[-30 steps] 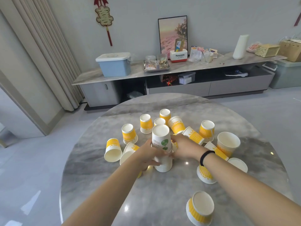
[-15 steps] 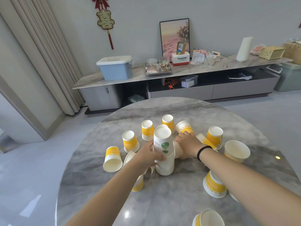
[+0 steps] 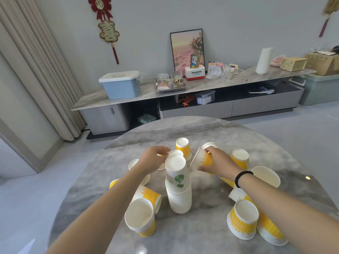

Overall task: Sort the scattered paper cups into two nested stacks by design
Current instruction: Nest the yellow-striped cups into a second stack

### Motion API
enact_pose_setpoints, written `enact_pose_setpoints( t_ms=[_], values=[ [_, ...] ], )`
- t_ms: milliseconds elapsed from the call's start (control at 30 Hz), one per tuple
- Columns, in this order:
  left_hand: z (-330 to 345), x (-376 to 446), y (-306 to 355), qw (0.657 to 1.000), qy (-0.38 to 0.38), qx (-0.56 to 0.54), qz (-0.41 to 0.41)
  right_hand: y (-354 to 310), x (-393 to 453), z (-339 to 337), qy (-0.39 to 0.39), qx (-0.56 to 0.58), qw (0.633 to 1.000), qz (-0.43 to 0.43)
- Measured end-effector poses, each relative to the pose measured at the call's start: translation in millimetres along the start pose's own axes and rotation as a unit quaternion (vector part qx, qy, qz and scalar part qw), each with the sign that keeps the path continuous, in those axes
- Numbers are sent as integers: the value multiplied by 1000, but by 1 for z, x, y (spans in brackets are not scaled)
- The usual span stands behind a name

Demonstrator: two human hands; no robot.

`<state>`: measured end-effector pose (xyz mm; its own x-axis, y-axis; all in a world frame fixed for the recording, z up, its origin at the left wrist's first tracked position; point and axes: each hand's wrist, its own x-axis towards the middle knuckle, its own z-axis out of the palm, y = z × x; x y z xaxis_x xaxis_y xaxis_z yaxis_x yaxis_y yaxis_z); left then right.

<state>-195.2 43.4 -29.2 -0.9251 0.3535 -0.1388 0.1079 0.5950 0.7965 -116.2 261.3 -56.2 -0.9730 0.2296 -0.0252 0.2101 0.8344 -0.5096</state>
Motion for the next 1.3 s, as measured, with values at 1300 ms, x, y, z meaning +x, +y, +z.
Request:
enact_pose_setpoints(
  t_ms=[1300],
  values=[
    [-38,69,-8,977,127,-75,151,-36,88,23,-36,123,984,-122]
  ],
)
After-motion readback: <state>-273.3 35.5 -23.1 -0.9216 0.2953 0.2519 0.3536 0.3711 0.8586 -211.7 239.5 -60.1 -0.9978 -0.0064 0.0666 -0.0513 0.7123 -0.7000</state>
